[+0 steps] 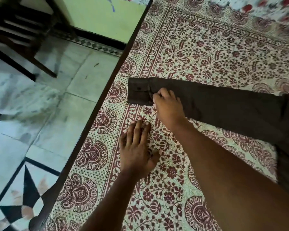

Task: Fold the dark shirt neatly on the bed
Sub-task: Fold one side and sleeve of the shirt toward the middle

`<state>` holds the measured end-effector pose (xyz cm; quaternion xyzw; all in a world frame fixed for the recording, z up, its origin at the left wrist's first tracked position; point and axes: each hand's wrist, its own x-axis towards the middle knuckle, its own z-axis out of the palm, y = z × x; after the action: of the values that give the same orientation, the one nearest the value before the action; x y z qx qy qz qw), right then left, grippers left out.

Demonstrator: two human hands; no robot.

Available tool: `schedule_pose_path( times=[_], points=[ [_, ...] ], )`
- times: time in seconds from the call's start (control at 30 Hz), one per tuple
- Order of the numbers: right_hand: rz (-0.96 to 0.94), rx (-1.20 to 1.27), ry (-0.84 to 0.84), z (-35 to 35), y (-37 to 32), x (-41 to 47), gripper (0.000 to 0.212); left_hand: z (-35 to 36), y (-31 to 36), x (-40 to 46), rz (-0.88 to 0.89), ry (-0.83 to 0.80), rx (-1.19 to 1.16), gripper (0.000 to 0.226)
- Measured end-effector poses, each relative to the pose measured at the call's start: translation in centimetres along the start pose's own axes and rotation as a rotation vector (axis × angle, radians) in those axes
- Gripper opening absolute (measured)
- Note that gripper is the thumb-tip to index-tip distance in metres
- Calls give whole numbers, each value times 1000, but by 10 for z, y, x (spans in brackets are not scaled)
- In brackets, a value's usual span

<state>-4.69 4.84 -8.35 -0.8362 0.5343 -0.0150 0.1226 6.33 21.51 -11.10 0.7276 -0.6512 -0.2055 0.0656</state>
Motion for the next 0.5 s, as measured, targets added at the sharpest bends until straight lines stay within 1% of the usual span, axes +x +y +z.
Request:
schedule_pose_path(
  times=[0.07, 0.13, 0.2, 0.23, 0.3, 0.33, 0.37, 0.4, 0.5],
  points=[
    [47, 227, 66, -8, 4, 1, 12, -1, 1, 2, -19, 2, -23, 98],
    [172, 574, 184, -22, 11, -4, 1, -4, 8, 5, -47, 25, -97, 100],
    [313, 821, 282, -39, 25, -15, 3, -6, 30, 12, -49, 109, -256, 99],
    [385, 937, 302, -46, 33, -22, 6, -6, 46, 16, -49, 137, -346, 99],
    [510, 1208, 367, -64, 50, -37, 19, -2, 88, 32, -60, 130, -474, 105],
    [579, 1367, 407, -73, 59, -45, 22, 0, 113, 42, -80, 124, -517, 109],
    [655, 1508, 456, -85, 68, -52, 24, 2, 138, 53, -104, 126, -543, 110],
    [724, 1626, 511, -96, 80, -58, 26, 3, 160, 65, -119, 136, -546, 105],
    [864, 1914, 682, -132, 132, -86, 28, 4, 225, 96, -115, 162, -464, 90]
  ],
)
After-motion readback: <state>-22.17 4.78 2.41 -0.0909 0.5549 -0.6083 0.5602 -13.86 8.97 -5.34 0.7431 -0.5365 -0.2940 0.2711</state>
